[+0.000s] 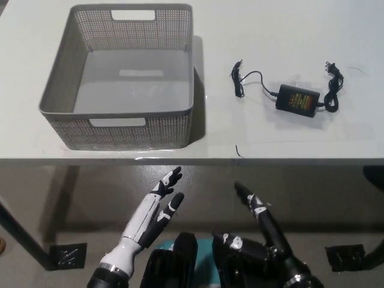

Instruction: Use the right hand to pick up a black power cord and place it into a container on the left hand side

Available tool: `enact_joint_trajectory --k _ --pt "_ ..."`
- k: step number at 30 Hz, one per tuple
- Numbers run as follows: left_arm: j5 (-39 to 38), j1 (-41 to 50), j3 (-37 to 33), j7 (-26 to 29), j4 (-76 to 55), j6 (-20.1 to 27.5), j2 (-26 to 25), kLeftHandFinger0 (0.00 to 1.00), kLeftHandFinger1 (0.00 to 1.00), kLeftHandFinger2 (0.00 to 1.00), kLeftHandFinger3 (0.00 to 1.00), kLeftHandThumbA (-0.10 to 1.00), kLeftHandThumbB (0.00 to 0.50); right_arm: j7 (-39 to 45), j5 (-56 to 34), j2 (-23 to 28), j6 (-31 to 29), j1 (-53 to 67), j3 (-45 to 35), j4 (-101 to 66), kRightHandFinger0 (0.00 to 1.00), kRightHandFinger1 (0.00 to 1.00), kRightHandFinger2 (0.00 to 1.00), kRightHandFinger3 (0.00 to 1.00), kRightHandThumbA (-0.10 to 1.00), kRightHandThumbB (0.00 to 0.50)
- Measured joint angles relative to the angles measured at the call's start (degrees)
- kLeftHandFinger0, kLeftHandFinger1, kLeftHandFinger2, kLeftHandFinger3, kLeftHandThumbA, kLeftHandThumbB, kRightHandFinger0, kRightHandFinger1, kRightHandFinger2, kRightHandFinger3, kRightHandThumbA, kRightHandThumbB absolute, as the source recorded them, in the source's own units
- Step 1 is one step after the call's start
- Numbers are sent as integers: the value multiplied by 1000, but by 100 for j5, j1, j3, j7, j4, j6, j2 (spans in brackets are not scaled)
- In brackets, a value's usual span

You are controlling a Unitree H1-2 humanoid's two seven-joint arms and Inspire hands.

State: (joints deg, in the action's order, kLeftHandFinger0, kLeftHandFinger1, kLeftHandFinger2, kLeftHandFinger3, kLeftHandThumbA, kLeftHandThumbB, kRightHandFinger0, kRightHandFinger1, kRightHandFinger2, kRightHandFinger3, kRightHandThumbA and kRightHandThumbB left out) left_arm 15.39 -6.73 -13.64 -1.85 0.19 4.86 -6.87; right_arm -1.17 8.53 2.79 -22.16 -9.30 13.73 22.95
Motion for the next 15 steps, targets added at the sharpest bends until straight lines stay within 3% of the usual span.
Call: enact_joint_trajectory --k 10,12,15 --pt "23 -120 35 -69 -12 22 -24 1000 1000 1000 1000 1000 47 6 -24 233 35 20 -488 -1848 1000 1000 1000 1000 1000 469" --pt "24 -128 42 -78 -12 22 -25 1000 1000 1000 1000 1000 55 21 -46 263 87 16 -560 -2167 1000 1000 1000 1000 1000 462" --pt "27 -130 49 -96 -12 24 -26 1000 1000 1000 1000 1000 50 55 -63 372 188 -18 -664 -2612 1000 1000 1000 1000 1000 410"
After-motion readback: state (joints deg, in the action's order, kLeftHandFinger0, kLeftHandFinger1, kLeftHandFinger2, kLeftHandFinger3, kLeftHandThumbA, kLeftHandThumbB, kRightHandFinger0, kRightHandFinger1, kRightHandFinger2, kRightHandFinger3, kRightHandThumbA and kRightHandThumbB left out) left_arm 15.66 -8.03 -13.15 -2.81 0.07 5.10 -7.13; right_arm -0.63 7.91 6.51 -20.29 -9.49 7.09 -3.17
